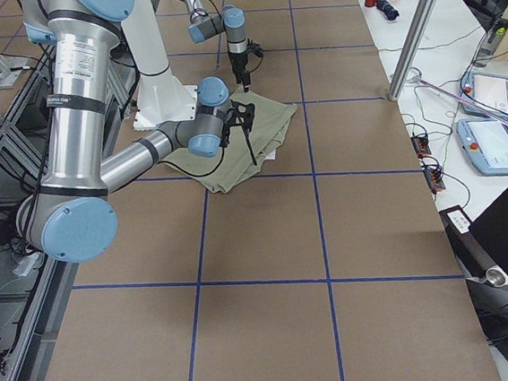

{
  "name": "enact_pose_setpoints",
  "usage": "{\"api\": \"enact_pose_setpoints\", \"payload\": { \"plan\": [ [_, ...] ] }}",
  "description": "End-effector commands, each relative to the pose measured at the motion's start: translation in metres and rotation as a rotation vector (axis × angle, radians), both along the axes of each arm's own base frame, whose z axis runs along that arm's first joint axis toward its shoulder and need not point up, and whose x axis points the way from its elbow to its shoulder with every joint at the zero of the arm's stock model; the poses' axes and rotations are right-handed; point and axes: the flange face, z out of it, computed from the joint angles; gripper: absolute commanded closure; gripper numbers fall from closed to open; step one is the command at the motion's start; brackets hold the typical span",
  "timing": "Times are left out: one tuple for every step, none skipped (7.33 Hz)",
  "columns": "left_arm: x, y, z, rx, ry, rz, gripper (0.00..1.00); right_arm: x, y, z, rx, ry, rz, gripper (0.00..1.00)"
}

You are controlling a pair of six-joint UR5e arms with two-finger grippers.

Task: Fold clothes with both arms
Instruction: 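Grasp the shirt's near edge with the left gripper while the right gripper withdraws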

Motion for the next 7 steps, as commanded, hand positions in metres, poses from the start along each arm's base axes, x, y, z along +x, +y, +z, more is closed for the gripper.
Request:
{"api": "enact_pose_setpoints", "payload": {
  "plan": [
    [0.0025,0.0025,0.0031,-0.034,-0.004,-0.017,0.26,0.0003,-0.0004,0.0000,0.000,0.000,0.001,0.00],
    [0.0041,0.0051,0.0031,-0.035,-0.004,-0.014,0.42,0.0003,-0.0004,0.0000,0.000,0.000,0.001,0.00],
    [0.0037,0.0053,0.0024,-0.035,-0.002,-0.013,0.60,0.0007,-0.0008,0.0000,0.000,0.000,0.003,0.00],
    [0.0043,0.0061,0.0014,-0.033,-0.001,-0.011,0.80,0.0007,-0.0007,0.0000,0.002,0.000,0.001,0.00],
    [0.0045,0.0063,0.0004,-0.032,0.001,-0.009,1.00,0.0008,-0.0006,-0.0002,0.006,-0.001,-0.001,0.00],
    [0.0028,0.0072,-0.0013,-0.031,0.005,-0.005,1.00,0.0015,-0.0010,-0.0009,0.008,-0.002,0.002,0.00],
    [0.0026,0.0062,-0.0031,-0.030,0.007,-0.007,1.00,0.0046,-0.0038,-0.0007,0.008,-0.001,0.013,0.00]
  ]
}}
